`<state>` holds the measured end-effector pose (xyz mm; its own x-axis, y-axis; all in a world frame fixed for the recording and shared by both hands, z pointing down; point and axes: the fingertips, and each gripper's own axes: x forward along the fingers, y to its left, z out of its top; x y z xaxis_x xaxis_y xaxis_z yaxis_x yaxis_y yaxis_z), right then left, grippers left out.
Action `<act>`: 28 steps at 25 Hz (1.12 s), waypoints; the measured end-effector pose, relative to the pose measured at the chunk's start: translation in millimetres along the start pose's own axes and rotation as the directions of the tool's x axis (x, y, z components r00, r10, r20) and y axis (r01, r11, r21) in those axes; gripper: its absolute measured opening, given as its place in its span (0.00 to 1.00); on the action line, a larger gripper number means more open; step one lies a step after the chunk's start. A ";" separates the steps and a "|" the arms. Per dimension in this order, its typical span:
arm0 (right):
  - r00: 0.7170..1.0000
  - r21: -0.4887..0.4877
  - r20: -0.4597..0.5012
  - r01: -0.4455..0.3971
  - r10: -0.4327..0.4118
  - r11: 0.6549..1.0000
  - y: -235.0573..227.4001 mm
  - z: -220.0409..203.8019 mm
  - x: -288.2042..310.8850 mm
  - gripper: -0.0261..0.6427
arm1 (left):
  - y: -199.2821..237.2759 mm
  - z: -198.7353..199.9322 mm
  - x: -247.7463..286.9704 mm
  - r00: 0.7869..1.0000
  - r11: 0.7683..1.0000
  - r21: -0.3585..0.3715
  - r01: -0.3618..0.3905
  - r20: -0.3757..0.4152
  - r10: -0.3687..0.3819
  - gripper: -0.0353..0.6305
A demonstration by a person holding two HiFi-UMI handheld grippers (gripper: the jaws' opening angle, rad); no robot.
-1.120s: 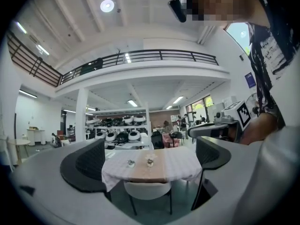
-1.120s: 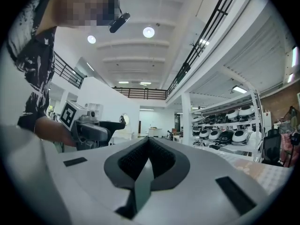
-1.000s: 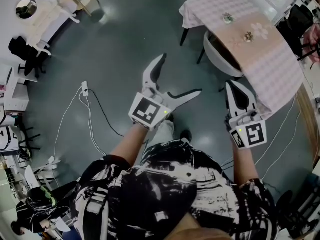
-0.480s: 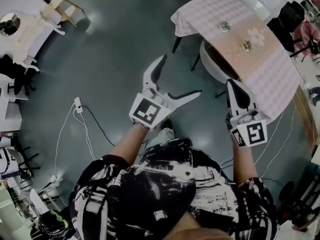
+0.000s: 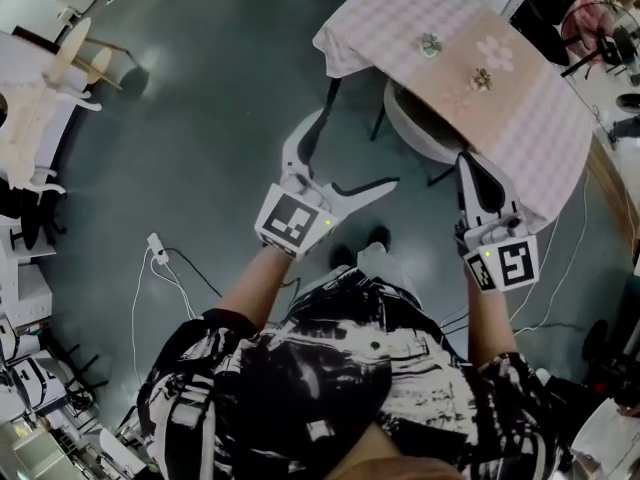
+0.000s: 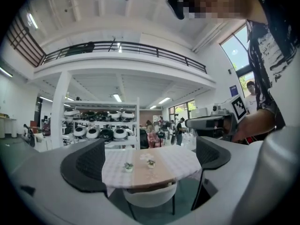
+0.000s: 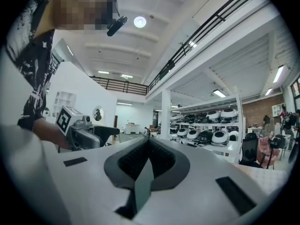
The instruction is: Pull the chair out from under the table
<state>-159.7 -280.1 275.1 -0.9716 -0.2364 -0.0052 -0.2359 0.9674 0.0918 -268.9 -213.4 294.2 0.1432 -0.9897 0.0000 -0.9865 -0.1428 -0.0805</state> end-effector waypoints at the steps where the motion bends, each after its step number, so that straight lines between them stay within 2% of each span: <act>1: 1.000 0.003 0.000 0.017 -0.017 1.000 -8.2 -0.8 -1.8 0.04 | 0.2 -2.0 8.6 1.000 1.000 -0.002 0.013 -0.010 -0.013 0.91; 6: 0.998 0.019 0.004 0.067 -0.067 0.998 -60.1 -6.5 -2.4 0.04 | 2.5 -6.8 63.7 0.996 0.997 0.024 0.068 -0.061 -0.066 0.91; 10: 0.994 0.031 0.015 0.104 -0.104 0.994 -105.6 -8.9 4.9 0.04 | 6.4 -0.7 116.2 0.993 0.993 0.041 0.110 -0.043 -0.108 0.91; 14: 0.990 0.052 0.004 0.138 -0.138 0.989 -154.7 -20.7 8.7 0.04 | 4.2 -12.0 167.7 0.986 0.988 0.022 0.151 -0.072 -0.149 0.91; 20: 0.981 0.084 -0.040 0.190 -0.187 0.978 -199.1 -45.0 17.1 0.04 | 2.3 -56.6 213.6 0.955 0.971 0.016 0.239 -0.185 -0.232 0.91; 23: 0.972 0.097 -0.064 0.231 -0.225 0.968 -208.8 -56.9 19.7 0.04 | 0.8 -85.0 228.4 0.924 0.949 0.034 0.312 -0.245 -0.295 0.91; 25: 0.963 0.098 -0.078 0.267 -0.260 0.959 -216.0 -64.1 21.6 0.04 | -3.0 -112.5 237.9 0.887 0.921 0.067 0.384 -0.305 -0.348 0.91; 26: 0.956 0.098 -0.086 0.288 -0.280 0.953 -220.2 -67.8 22.2 0.04 | -6.3 -130.9 242.0 0.860 0.897 0.099 0.430 -0.348 -0.373 0.91; 27: 0.948 0.100 -0.094 0.312 -0.303 0.945 -224.4 -71.9 21.9 0.04 | -11.1 -152.3 245.2 0.825 0.863 0.143 0.485 -0.400 -0.398 0.91; 28: 0.939 0.105 -0.105 0.339 -0.328 0.935 -228.0 -76.5 20.7 0.04 | -17.6 -175.9 247.4 0.783 0.812 0.194 0.551 -0.457 -0.422 0.91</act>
<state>-124.7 -512.5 330.3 -0.8329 -0.5492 0.0691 -0.5515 0.8339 -0.0201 -230.2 -457.7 471.0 0.4921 -0.7200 0.4894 -0.7064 -0.6587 -0.2588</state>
